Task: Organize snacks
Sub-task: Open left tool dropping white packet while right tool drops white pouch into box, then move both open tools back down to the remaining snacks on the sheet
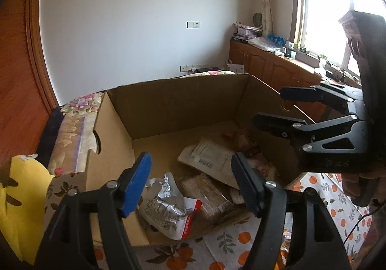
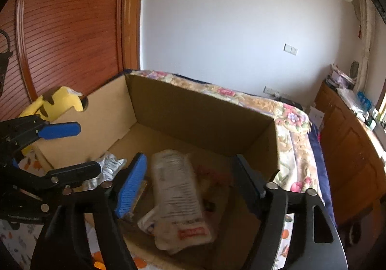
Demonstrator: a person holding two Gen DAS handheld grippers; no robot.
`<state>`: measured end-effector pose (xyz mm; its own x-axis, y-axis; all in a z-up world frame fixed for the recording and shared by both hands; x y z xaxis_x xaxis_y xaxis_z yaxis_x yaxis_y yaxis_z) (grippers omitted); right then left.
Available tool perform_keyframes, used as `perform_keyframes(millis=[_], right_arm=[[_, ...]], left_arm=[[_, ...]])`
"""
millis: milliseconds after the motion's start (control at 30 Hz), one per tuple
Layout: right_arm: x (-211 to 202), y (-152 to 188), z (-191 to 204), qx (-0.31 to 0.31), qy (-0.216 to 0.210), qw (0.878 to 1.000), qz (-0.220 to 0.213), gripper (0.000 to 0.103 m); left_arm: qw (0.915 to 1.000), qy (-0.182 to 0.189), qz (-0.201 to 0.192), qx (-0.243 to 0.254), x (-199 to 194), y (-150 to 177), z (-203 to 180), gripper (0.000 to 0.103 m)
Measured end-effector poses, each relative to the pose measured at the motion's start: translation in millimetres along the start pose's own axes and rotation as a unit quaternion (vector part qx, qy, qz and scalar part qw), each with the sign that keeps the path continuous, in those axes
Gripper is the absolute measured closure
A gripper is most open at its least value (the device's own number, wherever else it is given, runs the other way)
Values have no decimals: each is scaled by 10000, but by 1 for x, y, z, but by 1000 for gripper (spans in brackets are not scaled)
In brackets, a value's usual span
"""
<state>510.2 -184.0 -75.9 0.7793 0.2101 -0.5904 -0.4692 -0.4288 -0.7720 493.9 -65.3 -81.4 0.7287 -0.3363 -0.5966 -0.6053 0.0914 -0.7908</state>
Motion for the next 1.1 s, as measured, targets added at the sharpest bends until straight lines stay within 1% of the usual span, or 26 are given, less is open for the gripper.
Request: perform_keyframes(millis=[133, 267, 367, 400, 567, 700, 800, 967, 1100], right_arm=[[-23, 0, 1, 63, -9, 9999, -103, 27], [-54, 16, 3, 224, -103, 9995, -172, 27], [-76, 40, 8, 399, -199, 9990, -82, 27], [-83, 53, 10, 484, -238, 9985, -34, 27], [-104, 101, 18, 891, -370, 9952, 158, 27], [-105, 134, 25, 1196, -473, 9910, 357, 28], [-104, 156, 30, 1460, -574, 9866, 440, 29], [-99, 180, 41, 1670, -674, 9818, 606, 29], [-91, 194, 46, 1939, -832, 9751, 689, 30]], left_arm=[[9999, -2, -98, 62, -18, -2, -3, 33], [9997, -69, -203, 111, -41, 3, -3, 33], [9995, -123, -258, 118, -58, 13, 0, 33], [9995, -119, -276, 109, -63, 17, 3, 33], [9993, -156, -323, 69, -83, 45, 5, 33], [9997, -176, -195, -14, -87, 74, 9, 33], [9995, -280, -94, -114, -86, 98, 14, 33], [9990, -296, 132, -323, -83, 132, 22, 33], [9983, -290, 241, -434, -81, 148, 23, 33]])
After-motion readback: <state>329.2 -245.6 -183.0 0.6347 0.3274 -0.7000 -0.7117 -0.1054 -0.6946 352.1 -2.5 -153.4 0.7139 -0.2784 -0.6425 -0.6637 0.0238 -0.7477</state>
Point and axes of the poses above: each gripper's, at about its wrist camera, not at the fingertips, and x roughly the way its jaws point, z to its left, y to its underside, the point moved 9 cm from there along x, roughly the way its jaws point, and after that the axes turned 8 degrees about -x, right-handed, at the moved point
